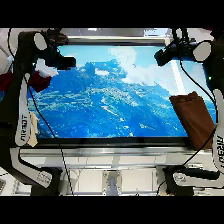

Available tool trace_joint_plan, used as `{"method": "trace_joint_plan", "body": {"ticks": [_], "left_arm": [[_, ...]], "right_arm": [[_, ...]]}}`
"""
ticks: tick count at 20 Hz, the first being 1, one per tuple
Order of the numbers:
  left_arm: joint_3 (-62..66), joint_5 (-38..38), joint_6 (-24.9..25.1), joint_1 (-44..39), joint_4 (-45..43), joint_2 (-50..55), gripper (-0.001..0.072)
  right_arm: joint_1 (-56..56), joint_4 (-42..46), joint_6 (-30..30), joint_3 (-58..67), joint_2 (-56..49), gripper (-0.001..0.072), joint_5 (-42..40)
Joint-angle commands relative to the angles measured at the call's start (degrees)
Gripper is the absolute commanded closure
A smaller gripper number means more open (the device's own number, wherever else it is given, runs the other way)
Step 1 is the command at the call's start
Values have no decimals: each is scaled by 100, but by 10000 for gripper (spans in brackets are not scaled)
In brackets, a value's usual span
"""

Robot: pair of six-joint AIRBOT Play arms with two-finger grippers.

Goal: Fold the shirts.

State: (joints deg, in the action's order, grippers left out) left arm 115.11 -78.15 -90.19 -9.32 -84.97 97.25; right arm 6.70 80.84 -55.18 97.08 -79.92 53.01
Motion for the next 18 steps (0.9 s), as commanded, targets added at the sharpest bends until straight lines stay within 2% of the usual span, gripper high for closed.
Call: {"method": "trace_joint_plan", "body": {"ticks": [1,3,5,6,7,8,10,12,15,18], "left_arm": [[-2,15,24,4,-11,0,697],[-2,63,192,4,-133,0,698],[-2,63,496,4,-1012,0,655],[-2,42,433,17,-1954,13,445],[-2,28,260,94,-2787,33,205],[-2,44,46,275,-3123,55,103],[-31,-122,-396,890,-3025,138,104],[-280,-691,-612,1602,-2848,219,104],[-1139,-1196,-704,2682,-2210,221,104],[-2017,-1054,-750,3429,-1353,221,103]], "right_arm": [[7,0,-2,7,2,159,0],[7,0,-2,7,2,159,0],[7,-2,-2,7,4,159,0],[7,-2,-2,7,2,159,0],[7,-2,-2,7,2,159,0],[7,-2,-2,7,2,159,2],[7,-2,-2,7,2,159,0],[7,-2,-2,7,2,159,0],[7,-2,-4,7,4,159,0],[7,-122,-7,7,2,159,-116]]}}
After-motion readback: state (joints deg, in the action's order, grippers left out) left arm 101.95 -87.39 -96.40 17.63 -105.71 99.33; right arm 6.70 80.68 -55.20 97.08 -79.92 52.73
